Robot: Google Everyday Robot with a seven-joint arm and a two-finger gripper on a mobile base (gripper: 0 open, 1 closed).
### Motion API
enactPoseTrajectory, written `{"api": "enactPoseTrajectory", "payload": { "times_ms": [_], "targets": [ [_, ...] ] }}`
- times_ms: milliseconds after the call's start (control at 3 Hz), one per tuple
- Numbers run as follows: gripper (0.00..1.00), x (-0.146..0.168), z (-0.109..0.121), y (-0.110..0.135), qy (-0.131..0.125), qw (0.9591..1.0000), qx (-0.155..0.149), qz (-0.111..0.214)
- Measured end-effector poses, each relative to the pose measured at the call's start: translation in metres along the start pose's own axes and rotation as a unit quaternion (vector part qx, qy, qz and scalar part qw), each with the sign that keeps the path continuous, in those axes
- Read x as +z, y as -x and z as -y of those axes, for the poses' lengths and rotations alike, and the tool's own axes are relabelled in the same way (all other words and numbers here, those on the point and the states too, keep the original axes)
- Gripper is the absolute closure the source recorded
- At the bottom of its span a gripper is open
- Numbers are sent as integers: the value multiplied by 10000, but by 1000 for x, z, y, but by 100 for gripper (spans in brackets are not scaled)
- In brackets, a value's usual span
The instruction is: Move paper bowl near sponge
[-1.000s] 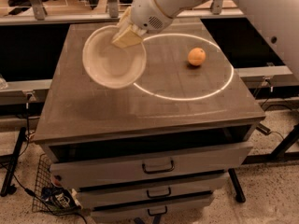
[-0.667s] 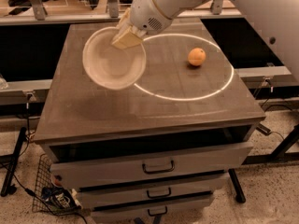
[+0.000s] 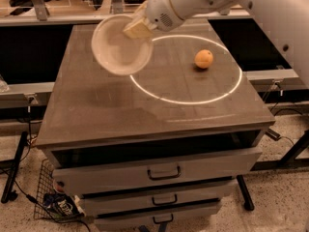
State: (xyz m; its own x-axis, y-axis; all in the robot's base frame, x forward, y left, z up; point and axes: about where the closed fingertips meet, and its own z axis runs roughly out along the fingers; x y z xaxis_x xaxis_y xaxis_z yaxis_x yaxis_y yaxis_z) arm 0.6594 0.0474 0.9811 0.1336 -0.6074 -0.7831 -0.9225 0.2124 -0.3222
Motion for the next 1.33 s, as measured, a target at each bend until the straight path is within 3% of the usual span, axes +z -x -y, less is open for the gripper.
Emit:
{"api": "enactPoseTrajectory", "payload": {
  "times_ms": [333,667,1000,1333],
  "targets": [
    [100,-4,47,-19,-607,9951,699,348],
    [100,-7,92,-45,-1299,9809,1364,485],
    [100,1,128,-71,-1856,9620,1948,457],
    [100,9,157,-105,-2319,9388,2537,225]
  ]
}}
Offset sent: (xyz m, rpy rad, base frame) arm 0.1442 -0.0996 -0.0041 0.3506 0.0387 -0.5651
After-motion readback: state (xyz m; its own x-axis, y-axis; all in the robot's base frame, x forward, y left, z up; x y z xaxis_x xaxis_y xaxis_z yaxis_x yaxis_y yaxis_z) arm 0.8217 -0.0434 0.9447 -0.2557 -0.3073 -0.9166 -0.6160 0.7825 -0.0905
